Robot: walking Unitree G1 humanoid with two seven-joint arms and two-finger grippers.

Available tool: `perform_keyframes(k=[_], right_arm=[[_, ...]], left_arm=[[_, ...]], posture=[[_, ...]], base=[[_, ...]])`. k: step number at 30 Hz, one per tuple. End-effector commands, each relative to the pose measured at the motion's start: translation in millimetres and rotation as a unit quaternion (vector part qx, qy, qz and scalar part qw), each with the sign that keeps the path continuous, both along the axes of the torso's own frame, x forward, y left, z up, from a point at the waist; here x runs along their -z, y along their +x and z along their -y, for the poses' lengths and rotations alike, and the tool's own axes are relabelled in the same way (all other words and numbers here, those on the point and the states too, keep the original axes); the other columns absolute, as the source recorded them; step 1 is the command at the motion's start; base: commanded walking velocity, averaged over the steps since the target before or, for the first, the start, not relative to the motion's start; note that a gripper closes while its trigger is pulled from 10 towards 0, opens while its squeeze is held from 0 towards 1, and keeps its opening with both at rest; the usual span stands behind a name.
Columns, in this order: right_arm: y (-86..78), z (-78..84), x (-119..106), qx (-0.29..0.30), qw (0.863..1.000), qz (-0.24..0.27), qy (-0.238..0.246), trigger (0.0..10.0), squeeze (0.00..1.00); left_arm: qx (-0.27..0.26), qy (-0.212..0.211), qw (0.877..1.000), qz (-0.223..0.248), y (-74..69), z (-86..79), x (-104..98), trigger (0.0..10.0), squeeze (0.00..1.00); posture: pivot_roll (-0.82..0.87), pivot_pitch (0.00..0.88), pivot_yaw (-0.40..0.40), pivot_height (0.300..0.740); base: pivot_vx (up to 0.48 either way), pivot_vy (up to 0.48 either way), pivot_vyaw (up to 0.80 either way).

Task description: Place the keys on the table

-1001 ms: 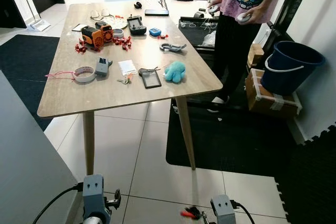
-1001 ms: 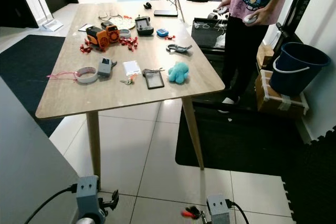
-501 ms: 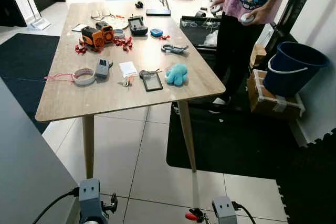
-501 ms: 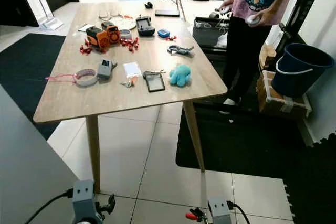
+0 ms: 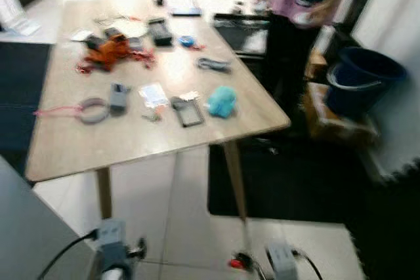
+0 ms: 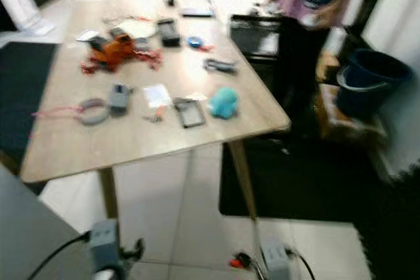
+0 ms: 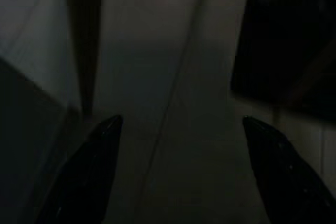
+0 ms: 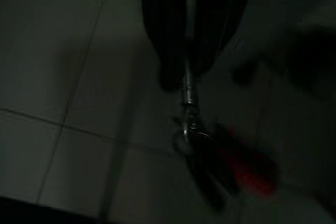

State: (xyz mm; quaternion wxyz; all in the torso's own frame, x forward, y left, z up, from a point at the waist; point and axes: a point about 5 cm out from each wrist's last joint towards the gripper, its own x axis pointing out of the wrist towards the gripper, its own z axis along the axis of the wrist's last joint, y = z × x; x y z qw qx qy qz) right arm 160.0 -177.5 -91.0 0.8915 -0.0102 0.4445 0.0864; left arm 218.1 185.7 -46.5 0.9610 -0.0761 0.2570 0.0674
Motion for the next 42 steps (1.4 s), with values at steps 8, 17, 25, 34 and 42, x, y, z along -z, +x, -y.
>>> perform_keyframes(k=[8, 17, 25, 34, 42], right_arm=[[11.6, -8.7, -4.6, -0.01, 1.0, 0.018, 0.008, 10.0, 0.0], [11.9, -8.0, -4.7, -0.01, 1.0, 0.019, 0.006, 10.0, 0.0], [12.2, -7.8, -4.8, -0.01, 1.0, 0.018, 0.006, 10.0, 0.0], [11.2, -8.1, -4.3, -0.009, 1.0, 0.016, 0.006, 10.0, 0.0], [10.5, -8.1, -4.0, -0.008, 1.0, 0.015, 0.006, 10.0, 0.0]], left_arm=[[-0.025, 0.004, 0.999, -0.047, -24.2, -13.3, 15.4, 10.0, 0.0], [-0.033, 0.001, 0.998, -0.048, -24.8, -14.7, 16.2, 10.0, 0.0], [-0.04, 0.003, 0.998, -0.049, -26.5, -17.7, 17.0, 10.0, 0.0], [-0.035, -0.005, 0.998, -0.045, -27.8, -15.9, 17.6, 10.0, 0.0], [-0.031, -0.008, 0.999, -0.044, -26.8, -14.6, 17.5, 10.0, 0.0]], posture=[[0.04, 0.059, -0.003, 0.74], [0.04, 0.061, -0.003, 0.74], [0.04, 0.067, -0.005, 0.74], [0.04, 0.07, -0.004, 0.74], [0.04, 0.073, -0.003, 0.74]], base=[[0.294, 0.0, 0.0], [0.143, 0.0, 0.0], [0.0, 0.0, 0.0], [0.0, -0.323, 0.0], [0.0, -0.469, 0.0]])
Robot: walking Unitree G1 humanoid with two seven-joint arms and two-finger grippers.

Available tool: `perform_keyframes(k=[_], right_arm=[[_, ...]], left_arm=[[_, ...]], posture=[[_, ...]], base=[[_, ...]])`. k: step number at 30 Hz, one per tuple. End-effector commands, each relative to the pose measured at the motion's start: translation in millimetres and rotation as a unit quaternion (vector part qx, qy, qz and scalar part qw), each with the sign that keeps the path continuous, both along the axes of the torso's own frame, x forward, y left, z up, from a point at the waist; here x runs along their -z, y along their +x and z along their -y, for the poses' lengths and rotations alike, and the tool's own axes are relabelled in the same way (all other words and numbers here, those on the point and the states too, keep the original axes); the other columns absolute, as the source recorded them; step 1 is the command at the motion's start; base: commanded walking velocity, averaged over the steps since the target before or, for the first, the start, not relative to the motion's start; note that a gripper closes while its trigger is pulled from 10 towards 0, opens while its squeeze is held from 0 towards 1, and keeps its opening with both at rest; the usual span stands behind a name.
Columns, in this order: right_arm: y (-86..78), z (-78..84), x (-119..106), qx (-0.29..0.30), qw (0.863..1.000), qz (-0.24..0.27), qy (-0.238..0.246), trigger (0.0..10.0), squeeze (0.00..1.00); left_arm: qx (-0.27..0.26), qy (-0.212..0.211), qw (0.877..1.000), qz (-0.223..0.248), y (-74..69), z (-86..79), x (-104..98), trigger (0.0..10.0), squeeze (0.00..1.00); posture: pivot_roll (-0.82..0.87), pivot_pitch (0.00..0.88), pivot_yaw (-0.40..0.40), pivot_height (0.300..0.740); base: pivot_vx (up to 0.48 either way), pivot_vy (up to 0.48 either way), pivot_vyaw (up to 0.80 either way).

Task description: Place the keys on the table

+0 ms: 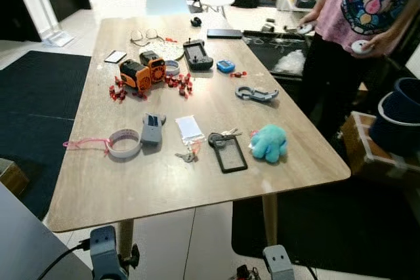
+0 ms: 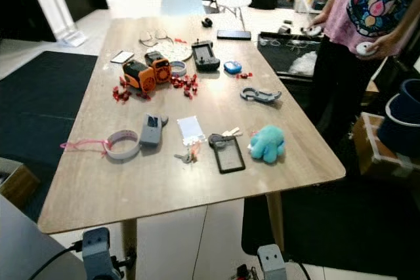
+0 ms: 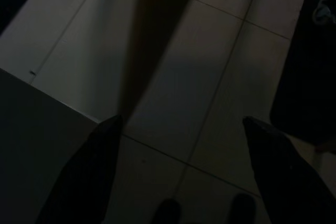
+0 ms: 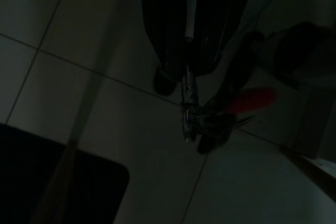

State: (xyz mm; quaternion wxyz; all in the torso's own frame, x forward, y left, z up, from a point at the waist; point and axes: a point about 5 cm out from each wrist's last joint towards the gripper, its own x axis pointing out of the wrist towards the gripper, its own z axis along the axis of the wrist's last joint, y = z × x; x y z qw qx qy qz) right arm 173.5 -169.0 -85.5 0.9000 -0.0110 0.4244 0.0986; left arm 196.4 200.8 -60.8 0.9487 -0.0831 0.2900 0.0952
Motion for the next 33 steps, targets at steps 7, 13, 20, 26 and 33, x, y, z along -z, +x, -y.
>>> perform_keyframes(k=[7, 13, 20, 26, 33], right_arm=[[-3.0, 0.2, 1.5, 0.003, 1.0, -0.006, -0.001, 10.0, 0.0], [-3.8, 0.7, 1.9, 0.005, 1.0, -0.007, -0.002, 10.0, 0.0], [-6.2, 3.5, 2.9, 0.011, 1.0, -0.011, -0.005, 10.0, 0.0], [-9.1, 8.3, 3.7, 0.018, 1.0, -0.014, -0.01, 10.0, 0.0], [-10.5, 12.5, 3.9, 0.021, 1.0, -0.015, -0.014, 10.0, 0.0]], left_arm=[[-0.002, -0.004, 1.0, -0.01, -4.9, 0.5, 3.5, 10.0, 0.0], [0.003, 0.002, 1.0, -0.014, -4.5, 0.6, 3.7, 10.0, 0.0], [0.014, 0.012, 1.0, -0.018, -2.9, 2.5, 3.6, 10.0, 0.0], [0.02, 0.014, 1.0, -0.017, -1.5, 4.3, 3.2, 10.0, 0.0], [0.02, 0.015, 1.0, -0.015, -0.3, 4.4, 2.5, 10.0, 0.0]], posture=[[0.04, 0.075, 0.0, 0.74], [0.04, 0.077, 0.003, 0.74], [0.04, 0.076, 0.009, 0.74], [0.04, 0.075, 0.011, 0.74], [0.04, 0.068, 0.009, 0.74]], base=[[0.0, -0.469, 0.0], [0.0, -0.352, 0.0], [0.0, 0.0, 0.0], [0.0, 0.0, 0.0], [0.0, 0.0, 0.0]])
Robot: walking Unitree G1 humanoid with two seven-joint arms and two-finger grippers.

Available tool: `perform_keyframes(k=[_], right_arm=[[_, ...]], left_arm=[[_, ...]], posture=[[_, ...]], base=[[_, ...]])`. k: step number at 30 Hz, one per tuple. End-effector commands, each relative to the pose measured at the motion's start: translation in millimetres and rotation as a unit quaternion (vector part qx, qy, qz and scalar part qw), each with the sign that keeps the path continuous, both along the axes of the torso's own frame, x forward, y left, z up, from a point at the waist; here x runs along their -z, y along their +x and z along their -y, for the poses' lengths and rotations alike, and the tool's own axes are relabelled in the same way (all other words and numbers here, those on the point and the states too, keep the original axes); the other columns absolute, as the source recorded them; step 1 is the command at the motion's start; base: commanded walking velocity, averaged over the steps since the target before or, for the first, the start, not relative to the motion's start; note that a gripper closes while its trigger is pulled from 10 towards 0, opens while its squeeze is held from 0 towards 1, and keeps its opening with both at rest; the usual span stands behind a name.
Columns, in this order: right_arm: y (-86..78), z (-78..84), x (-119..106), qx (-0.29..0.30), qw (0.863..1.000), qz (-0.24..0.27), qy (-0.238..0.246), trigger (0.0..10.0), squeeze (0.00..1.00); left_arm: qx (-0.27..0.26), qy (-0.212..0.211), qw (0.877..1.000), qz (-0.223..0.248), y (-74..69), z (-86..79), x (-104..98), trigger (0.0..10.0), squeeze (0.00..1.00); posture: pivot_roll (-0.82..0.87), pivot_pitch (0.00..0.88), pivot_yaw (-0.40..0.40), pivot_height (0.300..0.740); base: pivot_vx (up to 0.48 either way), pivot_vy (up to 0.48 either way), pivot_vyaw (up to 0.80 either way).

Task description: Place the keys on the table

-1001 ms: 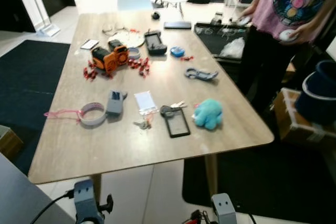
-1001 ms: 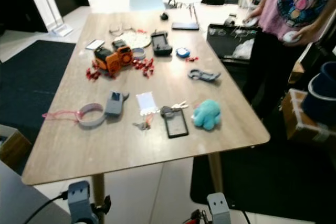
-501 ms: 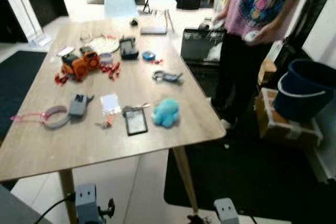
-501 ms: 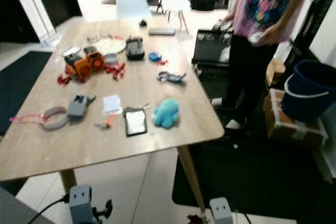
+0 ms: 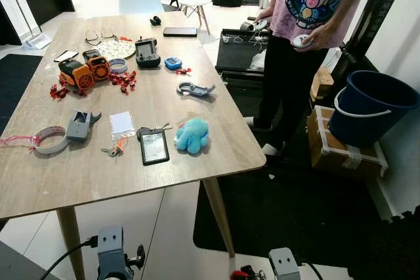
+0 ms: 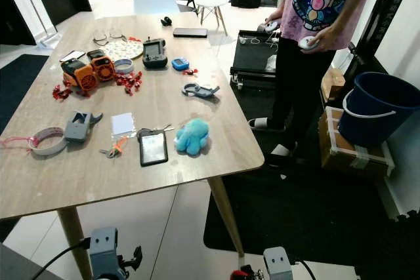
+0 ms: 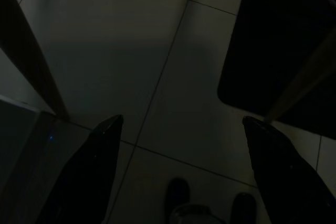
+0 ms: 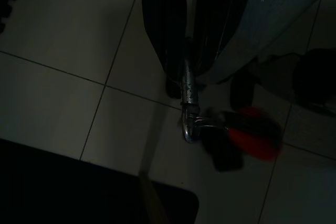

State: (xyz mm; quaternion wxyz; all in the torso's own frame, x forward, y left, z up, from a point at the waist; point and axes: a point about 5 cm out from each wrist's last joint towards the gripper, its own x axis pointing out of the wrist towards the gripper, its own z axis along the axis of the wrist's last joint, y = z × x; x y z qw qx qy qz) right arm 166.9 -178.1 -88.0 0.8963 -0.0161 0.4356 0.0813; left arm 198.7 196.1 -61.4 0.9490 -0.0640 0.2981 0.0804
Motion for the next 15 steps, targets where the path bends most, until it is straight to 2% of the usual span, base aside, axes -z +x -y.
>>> perform_keyframes(k=[1, 10, 15], right_arm=[[-3.9, 3.3, 1.3, 0.008, 1.0, -0.004, -0.001, 10.0, 0.0], [-2.4, 1.7, 0.8, 0.004, 1.0, -0.002, 0.001, 10.0, 0.0], [-1.1, 0.4, 0.3, 0.001, 1.0, 0.0, 0.002, 10.0, 0.0]], left_arm=[[0.0, 0.002, 1.0, -0.007, -2.6, -0.2, 1.9, 10.0, 0.0], [-0.005, -0.006, 1.0, -0.018, -4.9, -0.9, 4.2, 10.0, 0.0], [-0.006, -0.009, 1.0, -0.015, -5.0, -0.6, 4.0, 10.0, 0.0]], posture=[[0.04, 0.068, 0.009, 0.74], [0.04, 0.058, 0.008, 0.74], [0.04, 0.056, 0.006, 0.74]], base=[[0.0, 0.0, 0.0], [0.0, 0.0, 0.0], [0.0, 0.446, 0.0]])
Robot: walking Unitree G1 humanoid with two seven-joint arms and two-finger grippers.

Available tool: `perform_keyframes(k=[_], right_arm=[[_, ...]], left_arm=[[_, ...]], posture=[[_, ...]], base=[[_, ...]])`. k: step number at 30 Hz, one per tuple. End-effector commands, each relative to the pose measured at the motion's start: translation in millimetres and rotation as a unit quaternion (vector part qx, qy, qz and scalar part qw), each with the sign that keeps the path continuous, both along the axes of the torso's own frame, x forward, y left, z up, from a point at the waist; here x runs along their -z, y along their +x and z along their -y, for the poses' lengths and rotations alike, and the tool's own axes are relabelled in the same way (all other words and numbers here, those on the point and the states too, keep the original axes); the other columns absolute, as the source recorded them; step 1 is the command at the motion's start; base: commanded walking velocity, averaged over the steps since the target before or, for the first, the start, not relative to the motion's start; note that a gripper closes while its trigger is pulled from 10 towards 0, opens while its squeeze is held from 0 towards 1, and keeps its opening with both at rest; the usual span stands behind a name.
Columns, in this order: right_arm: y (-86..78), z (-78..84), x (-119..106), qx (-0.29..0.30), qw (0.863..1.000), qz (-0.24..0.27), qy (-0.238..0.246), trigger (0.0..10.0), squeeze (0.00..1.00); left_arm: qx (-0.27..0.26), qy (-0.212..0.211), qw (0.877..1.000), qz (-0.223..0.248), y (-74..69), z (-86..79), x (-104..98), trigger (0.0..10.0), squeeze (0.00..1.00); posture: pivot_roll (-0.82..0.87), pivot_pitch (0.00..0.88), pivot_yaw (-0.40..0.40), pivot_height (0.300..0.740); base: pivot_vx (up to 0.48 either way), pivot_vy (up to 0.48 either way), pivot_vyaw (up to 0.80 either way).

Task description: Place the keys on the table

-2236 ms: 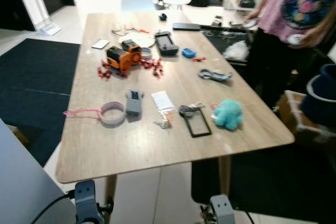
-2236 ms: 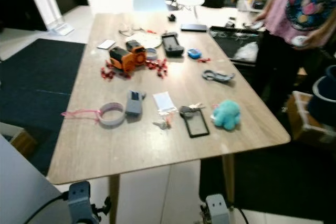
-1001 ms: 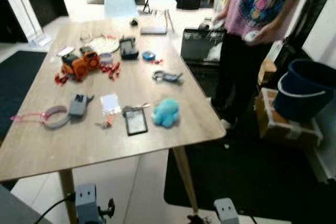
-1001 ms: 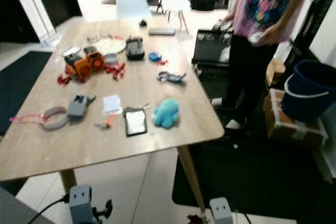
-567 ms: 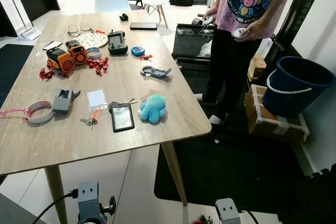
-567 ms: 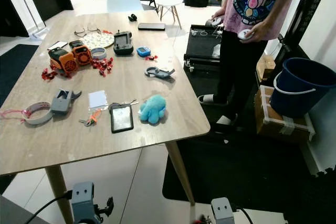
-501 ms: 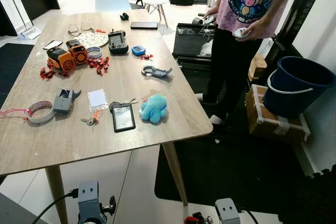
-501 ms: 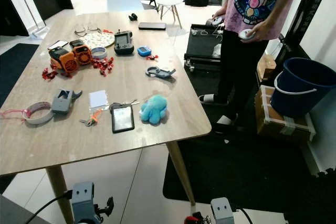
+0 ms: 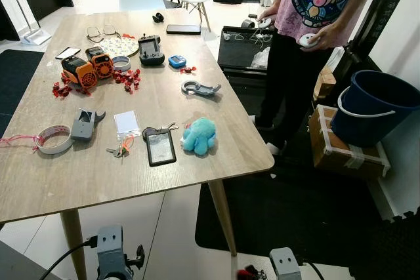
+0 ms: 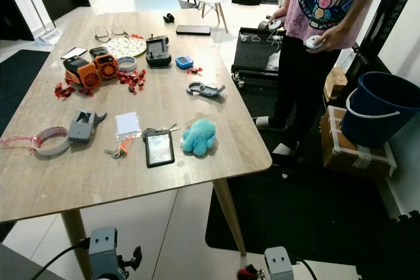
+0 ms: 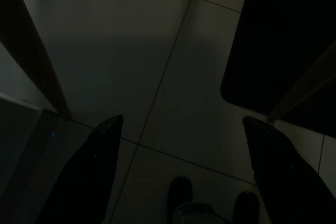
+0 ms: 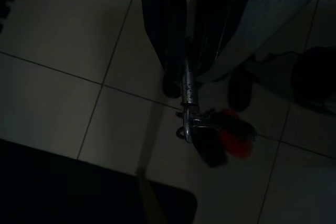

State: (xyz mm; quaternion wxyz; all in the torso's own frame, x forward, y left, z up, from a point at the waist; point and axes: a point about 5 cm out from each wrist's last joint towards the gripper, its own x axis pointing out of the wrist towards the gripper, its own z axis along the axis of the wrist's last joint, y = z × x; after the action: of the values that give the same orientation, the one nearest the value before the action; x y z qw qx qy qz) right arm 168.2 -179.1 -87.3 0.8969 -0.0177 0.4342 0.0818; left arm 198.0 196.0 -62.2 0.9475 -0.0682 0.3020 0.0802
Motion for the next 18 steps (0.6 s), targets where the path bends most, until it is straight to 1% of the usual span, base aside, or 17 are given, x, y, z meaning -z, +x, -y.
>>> perform_keyframes(k=[1, 2, 18], right_arm=[[-1.5, -1.2, 0.7, 0.001, 1.0, -0.001, 0.004, 10.0, 0.0], [-1.5, -1.2, 0.7, 0.001, 1.0, -0.001, 0.004, 10.0, 0.0], [-1.3, 0.7, 0.1, 0.002, 1.0, 0.003, 0.003, 10.0, 0.0]], left_arm=[[-0.006, -0.006, 1.0, -0.008, -4.1, -0.7, 2.8, 10.0, 0.0], [-0.006, -0.006, 1.0, -0.008, -4.1, -0.7, 2.8, 10.0, 0.0], [-0.005, -0.001, 1.0, -0.002, -4.1, -1.6, 1.8, 10.0, 0.0]], posture=[[0.04, 0.053, 0.006, 0.74], [0.04, 0.053, 0.006, 0.74], [0.04, 0.051, 0.005, 0.74]], base=[[0.0, 0.416, 0.0], [0.0, 0.416, 0.0], [0.0, 0.0, 0.0]])
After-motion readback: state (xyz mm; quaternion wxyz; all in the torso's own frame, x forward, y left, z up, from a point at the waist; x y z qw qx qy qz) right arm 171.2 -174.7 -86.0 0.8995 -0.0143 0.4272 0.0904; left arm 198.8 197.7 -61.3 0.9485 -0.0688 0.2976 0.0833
